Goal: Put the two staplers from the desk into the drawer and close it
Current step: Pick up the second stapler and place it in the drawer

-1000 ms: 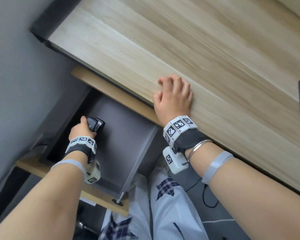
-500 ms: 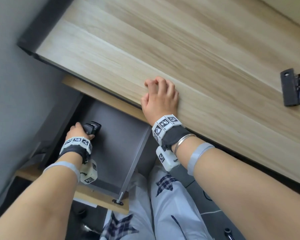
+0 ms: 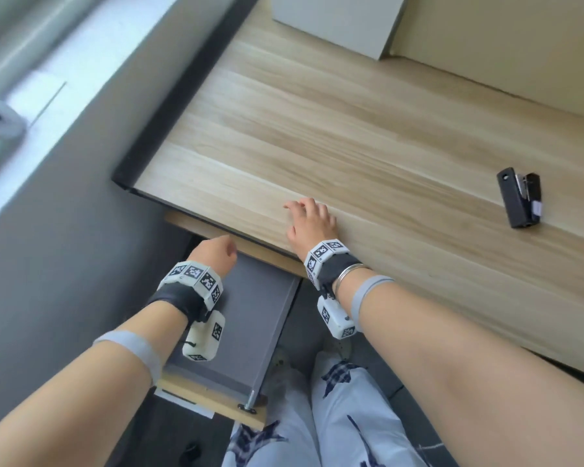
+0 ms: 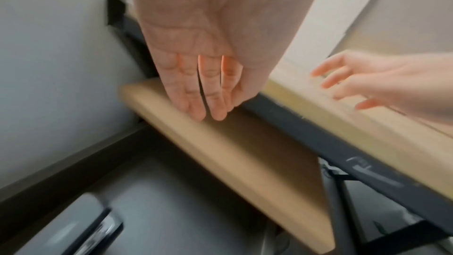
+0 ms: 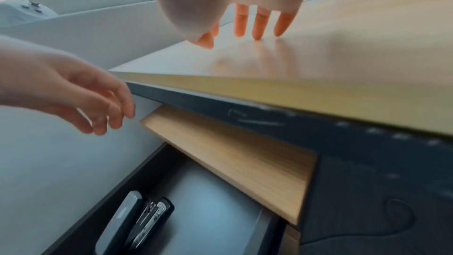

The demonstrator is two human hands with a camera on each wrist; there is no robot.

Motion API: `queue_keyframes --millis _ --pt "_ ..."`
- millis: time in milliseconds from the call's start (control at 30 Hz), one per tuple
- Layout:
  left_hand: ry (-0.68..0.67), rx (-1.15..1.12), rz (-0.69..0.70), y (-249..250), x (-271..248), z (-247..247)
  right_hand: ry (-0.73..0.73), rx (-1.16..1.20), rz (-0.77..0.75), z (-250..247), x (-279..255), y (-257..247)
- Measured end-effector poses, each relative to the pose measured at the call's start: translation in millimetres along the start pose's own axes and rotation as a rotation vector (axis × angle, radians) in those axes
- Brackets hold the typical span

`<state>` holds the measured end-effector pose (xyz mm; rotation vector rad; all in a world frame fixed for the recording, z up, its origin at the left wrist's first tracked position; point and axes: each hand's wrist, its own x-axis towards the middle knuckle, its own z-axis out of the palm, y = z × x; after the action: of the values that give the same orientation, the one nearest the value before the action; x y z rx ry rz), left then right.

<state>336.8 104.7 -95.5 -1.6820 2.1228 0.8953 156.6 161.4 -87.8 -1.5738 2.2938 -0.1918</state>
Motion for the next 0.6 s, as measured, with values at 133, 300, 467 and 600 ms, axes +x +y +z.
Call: queue_keyframes --millis 133,300,467,600 --pt "0.047 -0.016 0.11 54 1 -33 -0.054 0.014 0.064 -31 6 26" --pt "0.096 -0.012 0.172 125 21 -51 -0.074 -0.002 0.148 -75 17 83" --pt "0.099 0.051 0.224 202 43 -47 -0.053 -0.06 0.314 -119 26 163" --pt "0.081 0.062 0.282 249 62 -30 -0.037 -0.096 0.441 -143 29 226"
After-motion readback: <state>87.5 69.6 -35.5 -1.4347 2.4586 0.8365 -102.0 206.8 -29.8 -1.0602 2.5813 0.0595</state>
